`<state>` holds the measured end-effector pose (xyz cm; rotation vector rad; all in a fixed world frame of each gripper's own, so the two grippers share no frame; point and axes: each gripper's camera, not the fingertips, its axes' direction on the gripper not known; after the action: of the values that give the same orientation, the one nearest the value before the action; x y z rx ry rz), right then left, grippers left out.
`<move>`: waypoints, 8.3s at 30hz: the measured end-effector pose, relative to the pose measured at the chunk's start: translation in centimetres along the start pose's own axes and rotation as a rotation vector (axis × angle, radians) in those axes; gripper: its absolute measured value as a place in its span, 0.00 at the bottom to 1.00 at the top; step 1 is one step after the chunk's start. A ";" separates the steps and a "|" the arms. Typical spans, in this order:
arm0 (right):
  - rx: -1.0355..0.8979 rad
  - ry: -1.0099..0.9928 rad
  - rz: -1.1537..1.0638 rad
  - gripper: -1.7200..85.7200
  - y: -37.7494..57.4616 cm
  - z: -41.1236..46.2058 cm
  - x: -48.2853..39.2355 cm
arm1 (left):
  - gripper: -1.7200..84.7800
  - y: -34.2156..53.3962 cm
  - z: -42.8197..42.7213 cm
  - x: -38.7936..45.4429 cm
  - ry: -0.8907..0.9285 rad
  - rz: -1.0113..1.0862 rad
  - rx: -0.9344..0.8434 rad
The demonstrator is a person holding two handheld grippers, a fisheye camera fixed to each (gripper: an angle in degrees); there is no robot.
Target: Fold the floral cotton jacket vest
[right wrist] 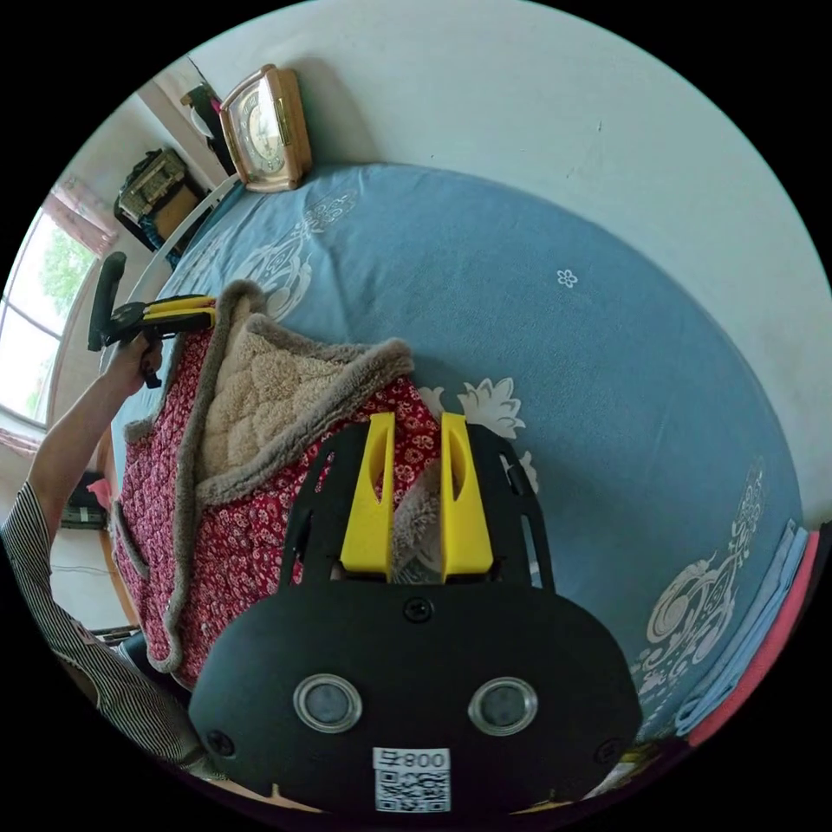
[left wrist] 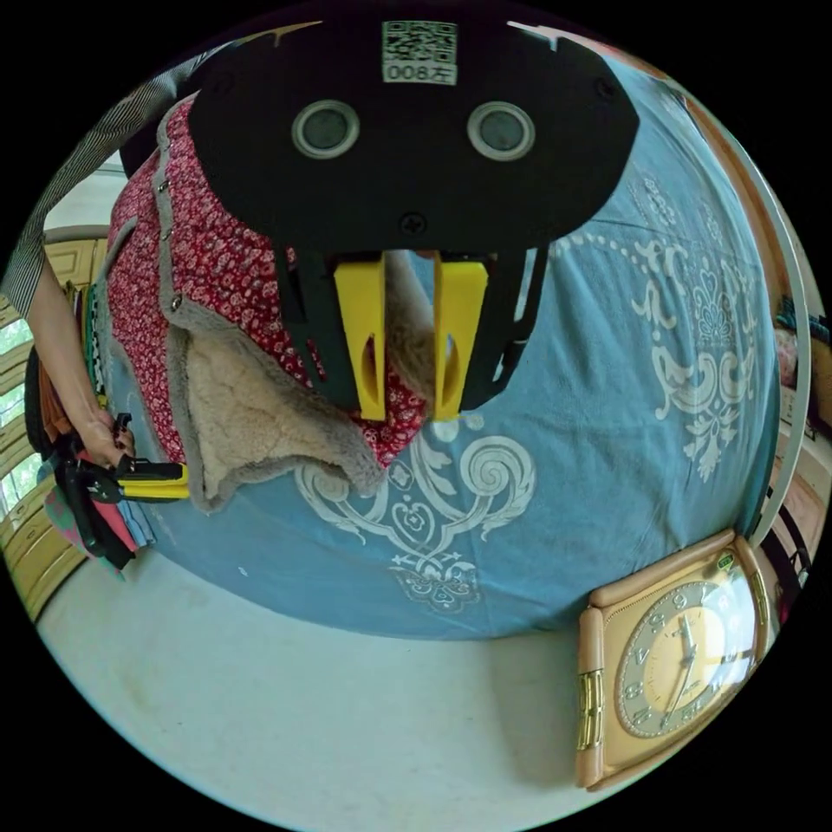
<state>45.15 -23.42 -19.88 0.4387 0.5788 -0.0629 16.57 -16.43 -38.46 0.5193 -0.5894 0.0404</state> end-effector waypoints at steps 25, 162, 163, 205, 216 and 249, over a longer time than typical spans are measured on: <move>0.299 -0.028 -0.080 0.04 26.8 -24.3 -9.7 | 0.08 22.4 -22.1 16.3 0.130 0.191 0.211; 0.022 -0.203 0.337 0.02 72.9 -20.8 -30.5 | 0.02 71.5 -13.5 15.0 0.292 -0.357 -0.075; 0.050 -0.169 0.317 0.02 71.8 -22.1 -31.1 | 0.02 71.3 -13.8 15.4 0.307 -0.362 -0.055; -0.019 0.106 0.303 0.02 48.0 -22.6 -31.4 | 0.02 68.0 -15.8 11.6 -0.084 -0.237 0.001; 0.028 0.064 0.315 0.02 48.9 -26.0 -30.7 | 0.03 73.2 -21.7 2.3 0.214 -0.431 0.096; -0.155 -0.120 0.081 0.02 49.8 -20.2 -50.1 | 0.11 87.2 -25.6 -2.0 0.996 -0.417 0.189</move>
<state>1.73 26.97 11.30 0.3051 0.4437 0.0325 12.39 72.05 -17.88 0.7156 0.5041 -0.0428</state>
